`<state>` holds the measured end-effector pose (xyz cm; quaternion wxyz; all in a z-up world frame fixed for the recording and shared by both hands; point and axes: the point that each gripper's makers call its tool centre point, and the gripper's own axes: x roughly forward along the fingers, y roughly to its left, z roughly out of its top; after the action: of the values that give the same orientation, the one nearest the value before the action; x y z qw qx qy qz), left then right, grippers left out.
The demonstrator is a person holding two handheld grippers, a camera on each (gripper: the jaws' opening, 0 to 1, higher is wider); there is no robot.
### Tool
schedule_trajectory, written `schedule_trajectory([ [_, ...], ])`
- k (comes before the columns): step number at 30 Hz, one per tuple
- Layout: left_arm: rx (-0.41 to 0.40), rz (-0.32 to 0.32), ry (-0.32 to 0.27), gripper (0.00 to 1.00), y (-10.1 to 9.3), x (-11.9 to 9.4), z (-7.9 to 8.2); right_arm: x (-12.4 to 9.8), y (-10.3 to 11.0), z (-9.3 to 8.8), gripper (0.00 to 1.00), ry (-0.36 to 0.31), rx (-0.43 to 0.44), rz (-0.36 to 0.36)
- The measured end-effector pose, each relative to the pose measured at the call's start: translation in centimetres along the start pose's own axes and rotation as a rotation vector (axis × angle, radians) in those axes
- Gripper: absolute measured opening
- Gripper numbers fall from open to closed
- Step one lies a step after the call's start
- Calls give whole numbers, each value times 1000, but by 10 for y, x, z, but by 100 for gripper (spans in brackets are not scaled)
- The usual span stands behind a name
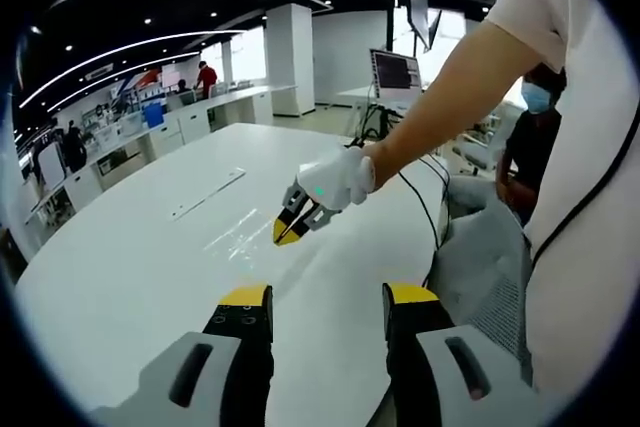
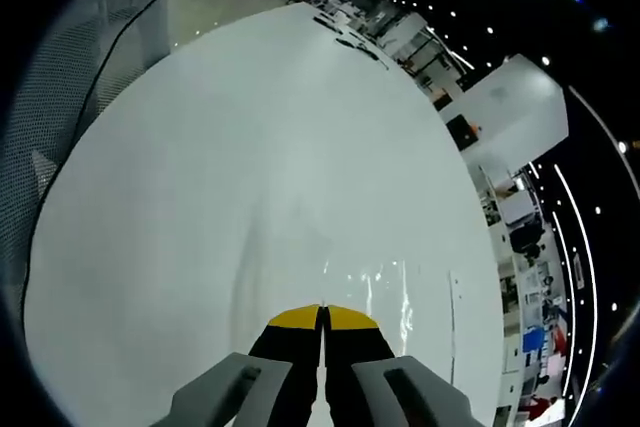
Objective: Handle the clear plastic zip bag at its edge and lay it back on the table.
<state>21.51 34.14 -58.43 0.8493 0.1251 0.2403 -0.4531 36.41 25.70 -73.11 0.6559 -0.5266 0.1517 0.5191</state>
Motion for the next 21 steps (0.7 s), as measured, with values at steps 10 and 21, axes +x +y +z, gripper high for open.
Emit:
schedule_trajectory([
  [10,4,-5,0,42,-1,2,1,0,6,-4,1,8,52,19],
  [21,8,-7,-3,42,-1,2,2,-3,18,-3,5,-2,107,55],
])
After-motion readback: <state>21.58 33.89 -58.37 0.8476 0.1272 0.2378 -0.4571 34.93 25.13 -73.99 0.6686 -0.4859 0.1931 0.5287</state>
